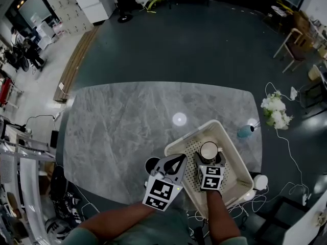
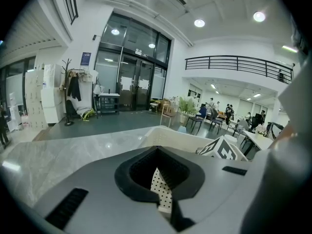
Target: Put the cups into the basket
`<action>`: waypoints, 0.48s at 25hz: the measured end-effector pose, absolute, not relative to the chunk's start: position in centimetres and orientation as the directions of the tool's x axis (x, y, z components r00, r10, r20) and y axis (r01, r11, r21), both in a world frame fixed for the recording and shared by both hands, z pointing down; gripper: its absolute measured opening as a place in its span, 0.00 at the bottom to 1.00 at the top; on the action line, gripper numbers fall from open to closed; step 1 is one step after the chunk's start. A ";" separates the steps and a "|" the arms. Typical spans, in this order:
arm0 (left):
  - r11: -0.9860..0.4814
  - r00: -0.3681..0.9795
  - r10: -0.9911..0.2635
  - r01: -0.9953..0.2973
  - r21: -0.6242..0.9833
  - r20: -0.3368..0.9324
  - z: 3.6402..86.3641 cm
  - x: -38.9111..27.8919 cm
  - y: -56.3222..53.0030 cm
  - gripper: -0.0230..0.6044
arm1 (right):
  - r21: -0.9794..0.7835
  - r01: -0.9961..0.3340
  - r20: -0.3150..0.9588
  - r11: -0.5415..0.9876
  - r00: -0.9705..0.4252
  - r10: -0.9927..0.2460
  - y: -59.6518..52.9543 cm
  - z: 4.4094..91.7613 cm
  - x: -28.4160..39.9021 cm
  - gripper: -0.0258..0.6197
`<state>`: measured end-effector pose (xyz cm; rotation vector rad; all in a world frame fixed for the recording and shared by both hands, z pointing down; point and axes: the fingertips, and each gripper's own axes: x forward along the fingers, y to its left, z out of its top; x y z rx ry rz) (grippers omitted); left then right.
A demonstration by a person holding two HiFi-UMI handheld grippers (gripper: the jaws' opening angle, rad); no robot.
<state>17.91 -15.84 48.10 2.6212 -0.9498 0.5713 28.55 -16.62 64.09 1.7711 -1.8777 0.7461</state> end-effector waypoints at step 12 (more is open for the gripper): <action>-0.737 0.720 -0.552 -0.657 0.158 0.422 47.1 16.6 -15.2 0.05 | -0.105 -0.994 0.645 -0.022 -0.052 -0.762 -12.8 60.6 28.4 0.61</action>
